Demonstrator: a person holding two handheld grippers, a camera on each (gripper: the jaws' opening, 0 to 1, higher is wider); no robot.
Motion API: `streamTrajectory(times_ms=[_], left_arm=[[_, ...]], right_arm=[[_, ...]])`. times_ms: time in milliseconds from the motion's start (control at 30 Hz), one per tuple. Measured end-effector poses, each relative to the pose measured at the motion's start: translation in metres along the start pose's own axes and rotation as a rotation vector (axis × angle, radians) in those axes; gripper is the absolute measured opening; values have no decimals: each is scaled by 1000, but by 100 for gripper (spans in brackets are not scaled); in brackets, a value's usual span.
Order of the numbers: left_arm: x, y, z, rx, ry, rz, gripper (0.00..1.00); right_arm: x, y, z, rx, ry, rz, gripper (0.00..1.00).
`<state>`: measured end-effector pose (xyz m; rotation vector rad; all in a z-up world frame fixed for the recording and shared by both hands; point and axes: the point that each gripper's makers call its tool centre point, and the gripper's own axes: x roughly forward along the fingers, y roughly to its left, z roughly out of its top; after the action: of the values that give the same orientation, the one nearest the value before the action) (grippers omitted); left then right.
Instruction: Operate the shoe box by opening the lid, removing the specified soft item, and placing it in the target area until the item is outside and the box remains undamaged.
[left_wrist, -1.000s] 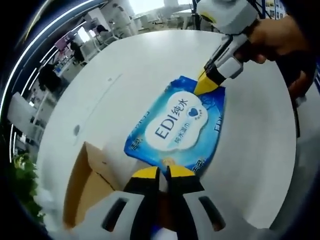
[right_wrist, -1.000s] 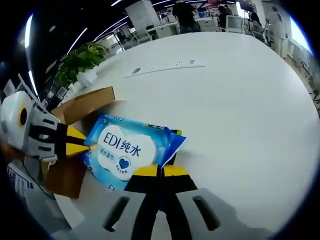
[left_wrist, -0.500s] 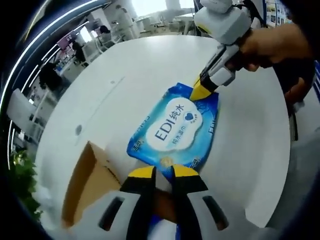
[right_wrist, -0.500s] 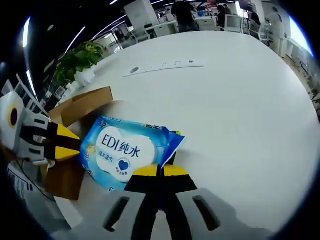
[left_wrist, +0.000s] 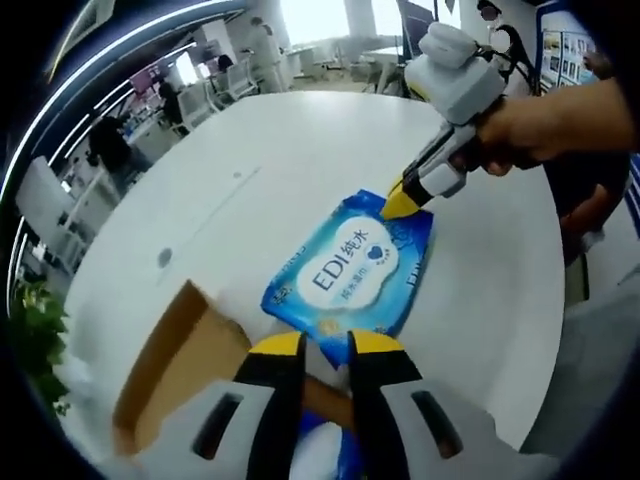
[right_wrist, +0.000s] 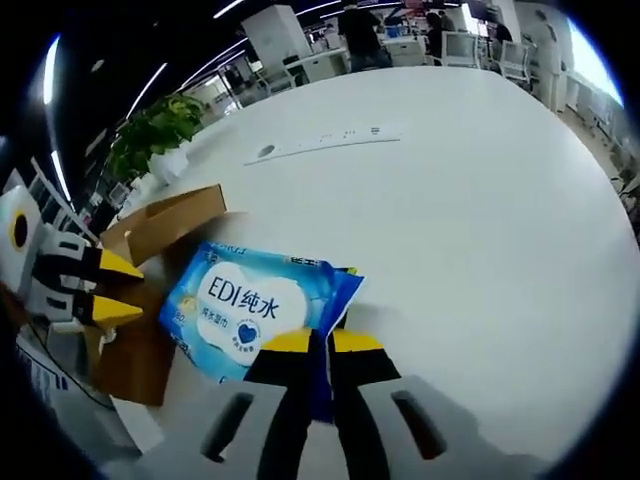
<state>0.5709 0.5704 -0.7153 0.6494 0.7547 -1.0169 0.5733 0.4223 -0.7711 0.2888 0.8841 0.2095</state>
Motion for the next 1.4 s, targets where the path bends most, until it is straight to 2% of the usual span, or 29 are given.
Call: streamTrajectory(times_ms=[433, 500, 933, 1400], left_arm=[[-26, 10, -2, -116, -63, 10, 17], [-30, 11, -2, -149, -87, 0, 19], [-50, 10, -29, -191, -95, -23, 26], [-68, 14, -61, -178, -77, -31, 30]], right_arm=[[-22, 7, 4, -90, -17, -10, 15], [-26, 10, 4, -101, -16, -7, 17], [-51, 32, 4, -257, -15, 3, 27], [-72, 81, 9, -436, -30, 67, 32]])
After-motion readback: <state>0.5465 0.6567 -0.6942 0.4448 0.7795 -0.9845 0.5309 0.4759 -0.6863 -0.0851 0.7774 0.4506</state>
